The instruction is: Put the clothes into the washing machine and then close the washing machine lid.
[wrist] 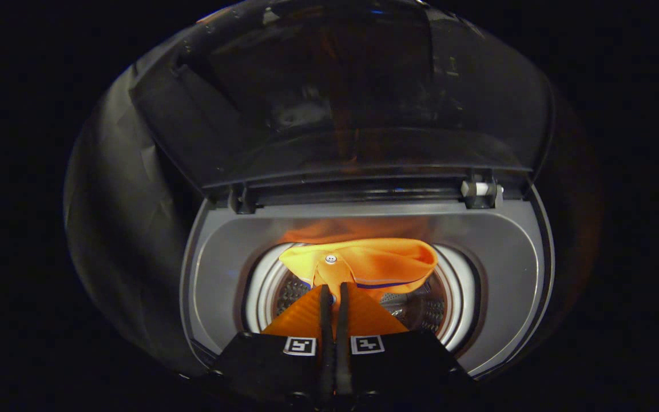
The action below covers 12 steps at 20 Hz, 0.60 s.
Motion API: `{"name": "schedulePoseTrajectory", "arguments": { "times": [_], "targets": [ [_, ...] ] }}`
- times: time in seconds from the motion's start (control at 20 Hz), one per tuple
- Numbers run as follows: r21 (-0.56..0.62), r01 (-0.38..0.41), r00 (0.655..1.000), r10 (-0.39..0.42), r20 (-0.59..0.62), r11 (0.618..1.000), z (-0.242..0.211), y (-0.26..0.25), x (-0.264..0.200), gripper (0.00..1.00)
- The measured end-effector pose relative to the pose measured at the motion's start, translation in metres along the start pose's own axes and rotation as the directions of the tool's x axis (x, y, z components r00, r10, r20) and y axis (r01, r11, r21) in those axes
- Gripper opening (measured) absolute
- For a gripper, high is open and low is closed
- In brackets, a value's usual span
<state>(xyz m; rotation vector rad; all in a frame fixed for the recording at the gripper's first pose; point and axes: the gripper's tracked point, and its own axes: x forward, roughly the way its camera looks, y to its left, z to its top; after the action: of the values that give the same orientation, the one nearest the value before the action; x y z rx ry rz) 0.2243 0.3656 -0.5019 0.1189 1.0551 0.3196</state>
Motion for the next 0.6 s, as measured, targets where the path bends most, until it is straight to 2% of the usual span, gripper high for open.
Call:
{"name": "schedulePoseTrajectory", "arguments": {
  "times": [0.35, 0.6],
  "targets": [
    [0.012, 0.087, 0.995, -0.086, -0.049, 0.996, -0.014, -0.021, 0.022, 0.09],
    [0.029, 0.124, 0.991, -0.122, -0.047, 0.992, -0.016, -0.03, 0.023, 0.18]
  ]
}}
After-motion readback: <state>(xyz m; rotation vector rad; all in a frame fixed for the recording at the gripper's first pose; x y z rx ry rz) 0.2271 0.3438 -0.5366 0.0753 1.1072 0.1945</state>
